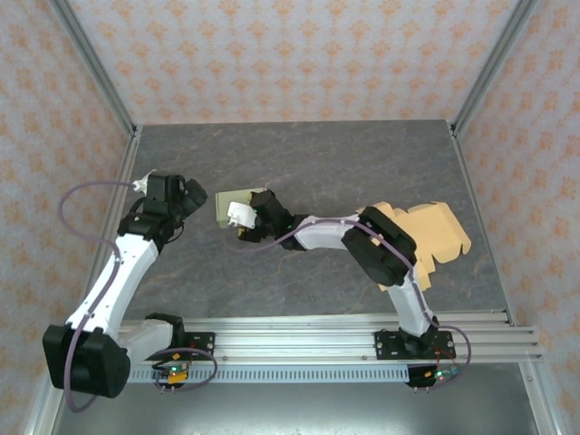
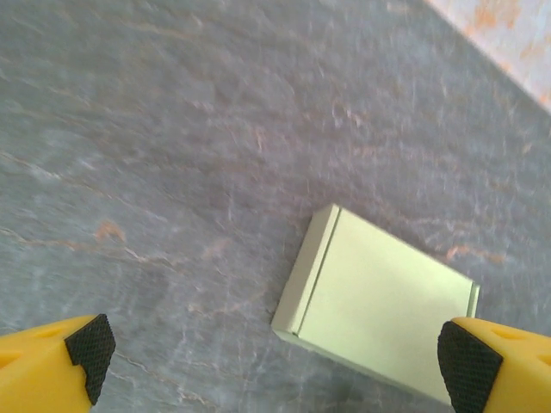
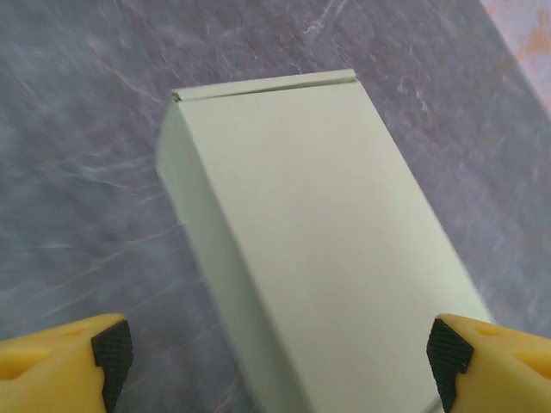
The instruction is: Fold the paper box
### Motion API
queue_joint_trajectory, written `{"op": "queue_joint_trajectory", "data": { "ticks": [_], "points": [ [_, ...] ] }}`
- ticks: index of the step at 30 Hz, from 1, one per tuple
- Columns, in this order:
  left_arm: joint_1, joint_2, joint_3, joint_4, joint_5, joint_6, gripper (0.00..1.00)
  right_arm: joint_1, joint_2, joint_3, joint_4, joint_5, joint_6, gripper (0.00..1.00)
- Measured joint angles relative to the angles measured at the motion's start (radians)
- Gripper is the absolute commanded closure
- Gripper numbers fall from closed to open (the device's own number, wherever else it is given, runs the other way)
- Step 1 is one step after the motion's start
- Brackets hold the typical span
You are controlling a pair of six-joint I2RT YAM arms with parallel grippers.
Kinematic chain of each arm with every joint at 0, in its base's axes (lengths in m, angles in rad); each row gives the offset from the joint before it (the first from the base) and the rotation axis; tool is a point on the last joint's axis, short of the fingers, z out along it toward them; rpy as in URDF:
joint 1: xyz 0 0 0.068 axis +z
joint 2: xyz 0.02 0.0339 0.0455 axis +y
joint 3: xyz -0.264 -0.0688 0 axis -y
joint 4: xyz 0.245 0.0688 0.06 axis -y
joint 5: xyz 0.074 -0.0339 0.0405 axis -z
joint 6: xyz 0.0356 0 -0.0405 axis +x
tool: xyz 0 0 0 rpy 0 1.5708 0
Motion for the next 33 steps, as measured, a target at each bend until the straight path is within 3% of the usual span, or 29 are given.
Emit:
{"op": "queue_joint_trajectory", "data": {
  "ticks": [5,9,12,19,24,33],
  "points": [
    [0.0,0.111,-0.009,0.063,0.109,0.047,0.0,-0.062,-0.146,-0.024,-0.057,-0.014,0.462,0.15],
    [0.0,0.2,-0.018,0.124,0.175,0.057,0.0,-0.137,-0.134,-0.023,-0.032,-0.026,0.782,0.21],
    [0.0,0.237,-0.017,0.141,0.18,0.056,0.0,-0.15,-0.064,-0.018,-0.014,-0.036,0.925,0.24],
    [0.007,0.226,0.079,0.092,0.053,0.047,0.0,-0.126,0.12,0.055,0.027,-0.059,1.174,0.37],
    [0.056,0.154,0.084,0.053,-0.023,0.019,0.0,-0.086,0.173,0.141,0.054,-0.034,1.281,0.38],
    [0.108,0.124,0.084,0.003,-0.052,0.019,0.0,0.051,0.4,0.445,0.069,-0.066,1.37,0.4]
  ]
}}
